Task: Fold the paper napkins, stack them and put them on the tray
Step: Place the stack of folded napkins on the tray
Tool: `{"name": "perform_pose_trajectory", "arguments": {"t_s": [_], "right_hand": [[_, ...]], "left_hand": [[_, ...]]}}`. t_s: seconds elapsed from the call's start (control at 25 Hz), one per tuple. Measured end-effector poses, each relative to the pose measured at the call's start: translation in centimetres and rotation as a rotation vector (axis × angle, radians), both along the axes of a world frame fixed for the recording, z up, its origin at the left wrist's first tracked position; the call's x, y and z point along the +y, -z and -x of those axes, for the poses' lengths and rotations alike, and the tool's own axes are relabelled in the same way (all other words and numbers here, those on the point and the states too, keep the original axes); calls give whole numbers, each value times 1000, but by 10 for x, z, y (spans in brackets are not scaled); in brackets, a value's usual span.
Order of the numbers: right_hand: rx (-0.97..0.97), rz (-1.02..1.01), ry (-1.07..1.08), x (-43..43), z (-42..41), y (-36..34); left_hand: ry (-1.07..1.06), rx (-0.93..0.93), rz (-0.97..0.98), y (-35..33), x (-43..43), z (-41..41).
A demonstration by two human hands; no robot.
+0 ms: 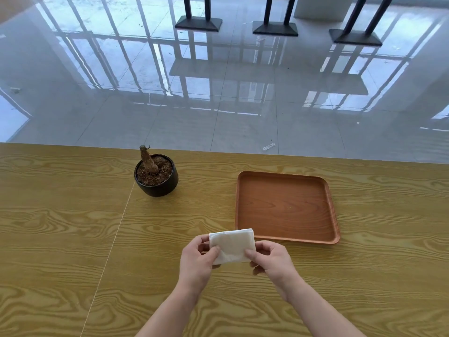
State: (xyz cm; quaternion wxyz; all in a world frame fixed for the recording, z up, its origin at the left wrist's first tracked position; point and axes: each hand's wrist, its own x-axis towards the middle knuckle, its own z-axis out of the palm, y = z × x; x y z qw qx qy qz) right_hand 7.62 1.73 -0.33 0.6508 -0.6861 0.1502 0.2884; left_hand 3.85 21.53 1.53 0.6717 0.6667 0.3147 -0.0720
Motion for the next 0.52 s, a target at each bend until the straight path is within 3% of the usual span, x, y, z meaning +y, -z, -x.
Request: {"name": "perform_pose_trajectory", "arguments": {"t_s": [0.2, 0.52], "right_hand": [[-68, 71, 112, -18, -21, -15], [-140, 258, 86, -51, -77, -14]], "left_hand": [[55, 39, 9, -5, -22, -27], [126, 53, -204, -6, -55, -99]]}}
